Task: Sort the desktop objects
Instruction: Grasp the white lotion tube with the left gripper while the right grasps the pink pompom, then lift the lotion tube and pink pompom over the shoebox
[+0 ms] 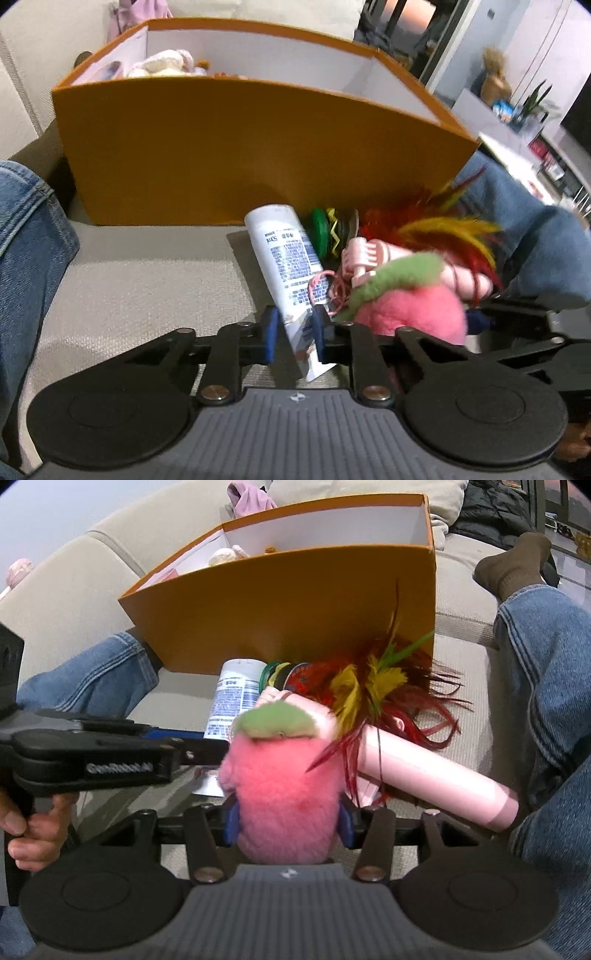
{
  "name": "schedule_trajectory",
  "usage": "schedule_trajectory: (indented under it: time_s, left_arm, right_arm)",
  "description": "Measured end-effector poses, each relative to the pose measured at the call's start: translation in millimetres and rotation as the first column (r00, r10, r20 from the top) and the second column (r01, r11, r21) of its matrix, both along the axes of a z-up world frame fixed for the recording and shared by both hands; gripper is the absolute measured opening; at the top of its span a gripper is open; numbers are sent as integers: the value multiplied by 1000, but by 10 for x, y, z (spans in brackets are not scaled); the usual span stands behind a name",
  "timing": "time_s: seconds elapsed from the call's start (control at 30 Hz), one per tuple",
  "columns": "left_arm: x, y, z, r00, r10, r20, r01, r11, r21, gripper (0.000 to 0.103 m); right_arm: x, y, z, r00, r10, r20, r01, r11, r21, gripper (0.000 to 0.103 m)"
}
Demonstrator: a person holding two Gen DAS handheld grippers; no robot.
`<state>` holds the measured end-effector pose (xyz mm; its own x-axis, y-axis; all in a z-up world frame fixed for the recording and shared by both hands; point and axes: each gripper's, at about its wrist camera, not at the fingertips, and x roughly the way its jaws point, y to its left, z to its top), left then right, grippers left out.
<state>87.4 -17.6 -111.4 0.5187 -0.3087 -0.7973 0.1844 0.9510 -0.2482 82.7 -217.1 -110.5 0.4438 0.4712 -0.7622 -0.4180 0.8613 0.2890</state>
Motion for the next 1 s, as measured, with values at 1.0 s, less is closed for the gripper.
schedule_trajectory:
  time_s: [1.0]
  left_arm:
    - [93, 238, 735, 988, 77, 136, -73, 997, -40, 12]
  right_arm:
    - [87, 156, 91, 998, 4, 59, -5, 1000, 19, 49]
